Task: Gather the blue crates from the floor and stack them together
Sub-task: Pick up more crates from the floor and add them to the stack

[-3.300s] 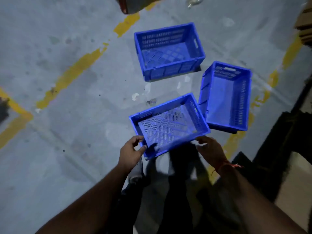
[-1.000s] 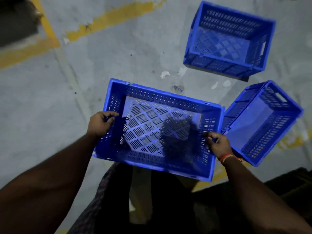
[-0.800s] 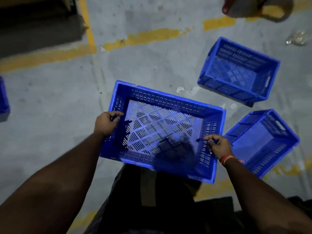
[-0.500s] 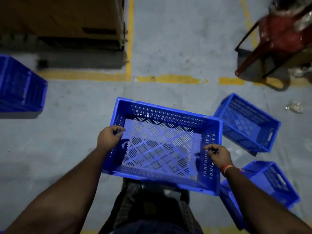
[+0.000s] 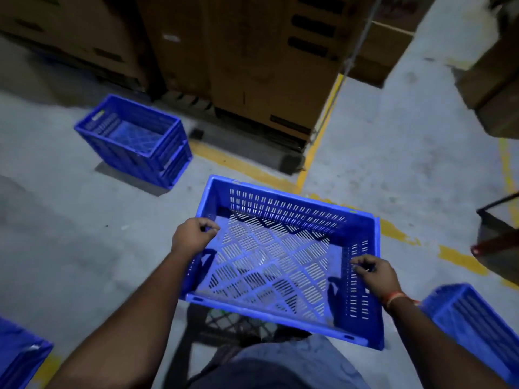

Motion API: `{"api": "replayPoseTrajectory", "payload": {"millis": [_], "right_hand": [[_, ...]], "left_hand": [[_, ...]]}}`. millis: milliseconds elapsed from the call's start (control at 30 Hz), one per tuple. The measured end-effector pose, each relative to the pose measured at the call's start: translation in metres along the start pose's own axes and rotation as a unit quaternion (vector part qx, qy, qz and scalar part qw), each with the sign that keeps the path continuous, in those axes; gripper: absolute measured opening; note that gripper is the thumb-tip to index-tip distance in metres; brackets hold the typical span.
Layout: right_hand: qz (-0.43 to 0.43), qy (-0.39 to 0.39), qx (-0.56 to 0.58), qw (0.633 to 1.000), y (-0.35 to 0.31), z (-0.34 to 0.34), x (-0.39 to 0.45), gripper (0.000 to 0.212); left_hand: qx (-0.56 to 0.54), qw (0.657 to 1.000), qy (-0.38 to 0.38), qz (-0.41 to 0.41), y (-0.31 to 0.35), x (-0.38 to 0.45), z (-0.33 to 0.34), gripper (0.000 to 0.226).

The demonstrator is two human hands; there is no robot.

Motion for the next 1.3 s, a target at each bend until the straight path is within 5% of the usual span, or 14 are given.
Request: {"api": "replayPoseTrajectory", "payload": {"millis": [333, 733, 1300], "right_hand": [[-0.114, -0.081, -0.066, 0.988, -0.154, 0.092, 0.139, 0.019], [-0.193, -0.179, -0.073, 0.962, -0.323, 0.261, 0.293, 0.015], [-0.212, -0.173, -0.037, 0.961, -0.586, 0.485, 0.341, 0.015]], "left_hand": [[-0.13, 0.981, 0.101, -0.103, -0.083, 0.05, -0.111, 0.006], [-0.155, 0.96, 0.154, -0.178, -0.152, 0.167, -0.268, 0.013], [-0.147, 0.958, 0.165, -0.182, -0.304, 0.338, -0.501, 0.012]]}}
Point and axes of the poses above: each hand's wrist, its own x-axis towards the middle knuckle, its own z-axis out of the palm, y = z × x, the point moved 1 cm from there along x, towards the middle knuckle, and after that the axes turned 11 degrees about -z, right-handed, at the moved point
